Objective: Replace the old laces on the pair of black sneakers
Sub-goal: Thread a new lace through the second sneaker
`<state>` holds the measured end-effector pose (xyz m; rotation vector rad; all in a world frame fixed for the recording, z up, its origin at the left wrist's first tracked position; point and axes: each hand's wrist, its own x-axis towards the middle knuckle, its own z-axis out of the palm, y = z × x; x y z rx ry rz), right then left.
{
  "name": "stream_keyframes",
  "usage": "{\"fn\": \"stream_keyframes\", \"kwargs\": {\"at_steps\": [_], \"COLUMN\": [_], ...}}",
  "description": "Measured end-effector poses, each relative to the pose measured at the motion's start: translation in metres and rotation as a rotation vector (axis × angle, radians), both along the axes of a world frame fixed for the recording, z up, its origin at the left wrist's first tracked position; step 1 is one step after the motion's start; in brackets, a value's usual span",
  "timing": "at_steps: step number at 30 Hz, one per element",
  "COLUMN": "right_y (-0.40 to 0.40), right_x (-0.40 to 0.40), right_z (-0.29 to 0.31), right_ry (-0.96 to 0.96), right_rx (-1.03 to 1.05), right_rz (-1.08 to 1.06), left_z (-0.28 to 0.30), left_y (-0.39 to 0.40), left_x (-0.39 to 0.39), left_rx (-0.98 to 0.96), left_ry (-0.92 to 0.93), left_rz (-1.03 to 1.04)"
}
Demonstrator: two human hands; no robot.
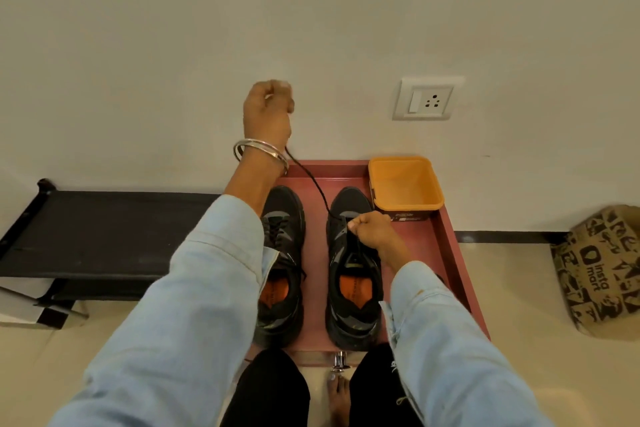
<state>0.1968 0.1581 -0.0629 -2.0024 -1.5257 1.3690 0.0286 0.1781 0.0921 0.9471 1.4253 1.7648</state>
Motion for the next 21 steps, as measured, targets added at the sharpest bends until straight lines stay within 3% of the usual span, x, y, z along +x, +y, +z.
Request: {"fn": "stream_keyframes", "kwargs": {"at_steps": [3,8,11,14,21], "right_y": [-0.001,-0.011,-0.015,-0.020,-0.027], "right_x": [0.015,0.026,0.032,0.046,0.111], "right_z": [0.027,0.074,0.090,0.096,0.085], "right_ry": [0.152,0.328,0.234,0.247,0.143], "right_rx": [-0.003,0.072,0.087,0.009,0.000], "right_rz": [-0.052,0.028,0.110,0.054,-0.124], "left_z": [-0.033,-0.087,-0.103,-0.108,-0.120], "left_y": [-0.019,-0.032,-0.036,-0.034,-0.033], "left_x": [0.009,0.040,0.056,0.058,0.028], "left_rx": [-0.133,-0.353,-0.304,-0.296,-0.533], "left_ry": [0.637,1.199,1.174,1.146,1.030], "left_rz": [-0.115,-0.439,-0.488,-0.486,-0.047]}}
